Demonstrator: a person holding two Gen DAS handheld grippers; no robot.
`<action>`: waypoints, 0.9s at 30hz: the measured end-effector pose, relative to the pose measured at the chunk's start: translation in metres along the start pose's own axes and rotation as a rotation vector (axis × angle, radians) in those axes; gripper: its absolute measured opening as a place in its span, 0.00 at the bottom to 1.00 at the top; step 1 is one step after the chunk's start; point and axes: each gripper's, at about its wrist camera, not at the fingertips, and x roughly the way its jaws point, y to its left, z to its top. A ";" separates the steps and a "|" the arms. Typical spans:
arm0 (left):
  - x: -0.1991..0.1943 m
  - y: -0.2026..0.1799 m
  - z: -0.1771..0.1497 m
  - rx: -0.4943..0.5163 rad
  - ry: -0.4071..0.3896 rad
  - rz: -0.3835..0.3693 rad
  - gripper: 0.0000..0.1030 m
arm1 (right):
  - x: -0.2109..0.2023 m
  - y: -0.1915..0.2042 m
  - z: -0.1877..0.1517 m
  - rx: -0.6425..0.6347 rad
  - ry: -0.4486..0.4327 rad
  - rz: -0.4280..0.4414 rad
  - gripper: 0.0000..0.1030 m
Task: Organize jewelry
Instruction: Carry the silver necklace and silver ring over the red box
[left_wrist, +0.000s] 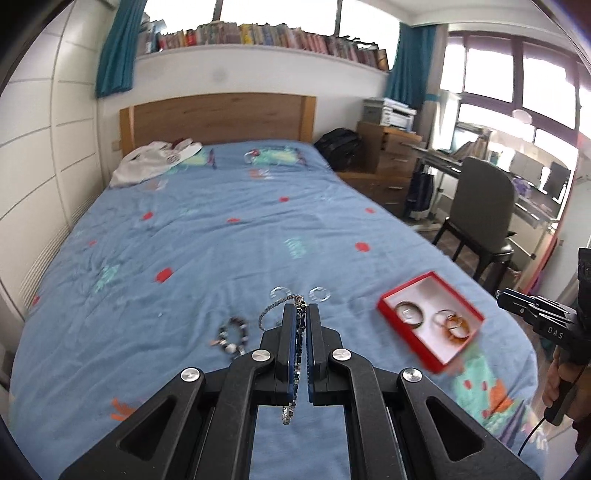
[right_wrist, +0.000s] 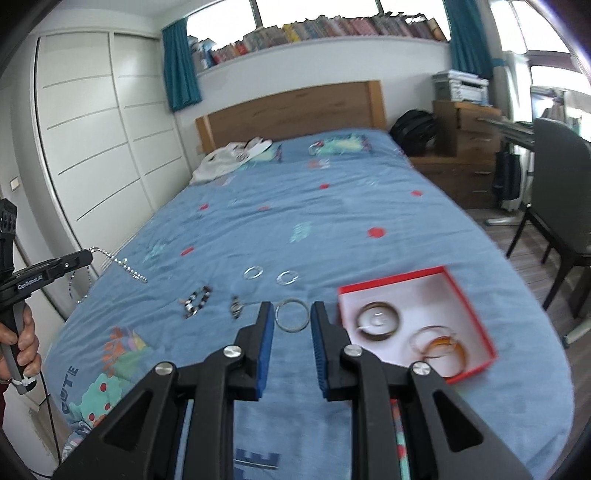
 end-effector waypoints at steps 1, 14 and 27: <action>-0.001 -0.008 0.004 0.010 -0.006 -0.005 0.05 | -0.007 -0.006 0.002 0.005 -0.009 -0.007 0.19; 0.020 -0.104 0.039 0.084 -0.031 -0.121 0.05 | -0.056 -0.073 0.014 0.052 -0.062 -0.078 0.19; 0.104 -0.167 0.033 0.079 0.078 -0.233 0.04 | -0.027 -0.134 -0.006 0.115 0.008 -0.126 0.19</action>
